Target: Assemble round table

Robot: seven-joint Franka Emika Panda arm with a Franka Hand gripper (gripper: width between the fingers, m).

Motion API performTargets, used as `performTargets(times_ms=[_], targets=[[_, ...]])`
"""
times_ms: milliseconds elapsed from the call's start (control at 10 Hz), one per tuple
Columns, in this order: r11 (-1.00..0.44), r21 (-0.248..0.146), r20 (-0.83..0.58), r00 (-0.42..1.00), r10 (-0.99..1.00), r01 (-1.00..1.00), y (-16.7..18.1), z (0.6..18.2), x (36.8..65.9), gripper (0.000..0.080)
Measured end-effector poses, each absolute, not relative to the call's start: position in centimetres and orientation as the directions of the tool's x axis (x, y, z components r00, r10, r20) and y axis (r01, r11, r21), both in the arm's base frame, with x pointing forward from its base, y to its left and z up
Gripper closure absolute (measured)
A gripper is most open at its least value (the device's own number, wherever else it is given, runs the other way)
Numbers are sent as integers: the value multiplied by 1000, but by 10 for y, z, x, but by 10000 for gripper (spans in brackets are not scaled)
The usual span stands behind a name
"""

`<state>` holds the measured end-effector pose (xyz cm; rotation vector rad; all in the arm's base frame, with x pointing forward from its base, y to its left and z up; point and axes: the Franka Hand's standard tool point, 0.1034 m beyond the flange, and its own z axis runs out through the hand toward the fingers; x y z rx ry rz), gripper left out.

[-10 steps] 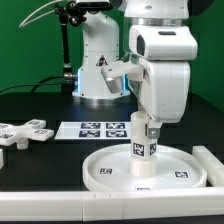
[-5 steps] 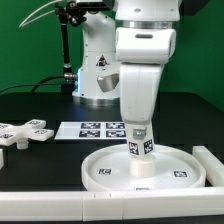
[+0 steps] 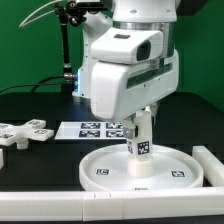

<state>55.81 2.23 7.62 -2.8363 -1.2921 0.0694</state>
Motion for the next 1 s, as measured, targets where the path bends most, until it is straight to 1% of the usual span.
performTargets(times_ms=[100,300,700,800,1000], targets=[[-749,-45,-28,749,662,661,22,76,558,381],[-847,-59,-23,848,530,528,23,76,558,381],[-953,-59,-36,954,299,297,26,75,558,382],[-962,-58,-38,962,269,267,26,75,558,382],[-992,-67,-34,993,110,108,26,75,558,382]])
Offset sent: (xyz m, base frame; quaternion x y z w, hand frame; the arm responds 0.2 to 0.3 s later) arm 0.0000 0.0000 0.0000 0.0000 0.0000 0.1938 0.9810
